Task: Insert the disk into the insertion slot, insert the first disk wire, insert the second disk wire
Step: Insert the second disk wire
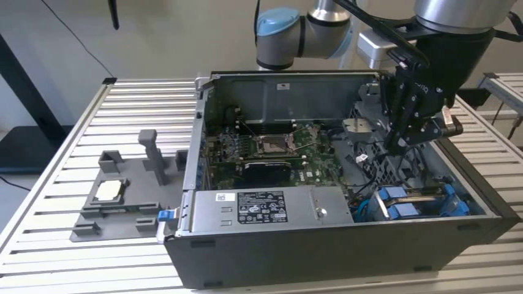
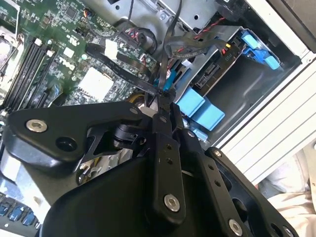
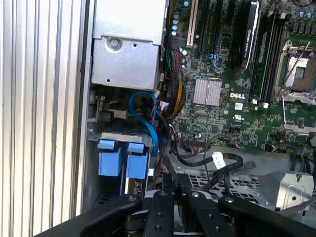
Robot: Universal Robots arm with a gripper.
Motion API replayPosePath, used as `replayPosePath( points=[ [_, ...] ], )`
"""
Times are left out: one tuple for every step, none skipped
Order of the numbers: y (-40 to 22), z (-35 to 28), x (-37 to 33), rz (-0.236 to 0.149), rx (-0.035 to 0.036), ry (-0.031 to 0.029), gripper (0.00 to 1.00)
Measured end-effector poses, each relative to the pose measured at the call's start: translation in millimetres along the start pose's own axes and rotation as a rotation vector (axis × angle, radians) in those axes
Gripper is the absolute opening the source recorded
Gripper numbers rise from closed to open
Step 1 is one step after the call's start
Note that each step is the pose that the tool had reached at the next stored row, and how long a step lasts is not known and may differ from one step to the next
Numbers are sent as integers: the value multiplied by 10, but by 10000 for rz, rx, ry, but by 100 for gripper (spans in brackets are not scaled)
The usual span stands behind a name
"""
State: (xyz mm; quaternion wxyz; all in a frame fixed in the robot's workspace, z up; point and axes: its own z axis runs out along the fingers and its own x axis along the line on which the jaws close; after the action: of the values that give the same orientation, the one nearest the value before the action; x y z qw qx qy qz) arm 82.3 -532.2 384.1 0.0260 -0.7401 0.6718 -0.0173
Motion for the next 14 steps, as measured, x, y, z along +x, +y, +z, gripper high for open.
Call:
replayPosePath(
  points=[
    [0,0,0,0,-2,3,16],
    [-2,0,1,0,-12,7,16],
    [-5,0,2,0,-27,9,16],
    [-8,1,5,0,-44,10,16],
    [-15,2,12,1,-71,8,16],
    [-21,4,18,1,-97,4,16],
    [-30,5,28,2,-134,1,16],
    [-39,6,38,2,-169,-2,16],
    [-49,7,48,3,-201,-4,16],
    [-59,10,59,3,-229,-8,16],
    [-70,12,70,4,-244,-9,16],
    [-77,14,77,4,-245,-8,16],
    [-78,14,79,4,-244,-9,16],
    [-78,14,79,5,-245,-10,16]
  ],
)
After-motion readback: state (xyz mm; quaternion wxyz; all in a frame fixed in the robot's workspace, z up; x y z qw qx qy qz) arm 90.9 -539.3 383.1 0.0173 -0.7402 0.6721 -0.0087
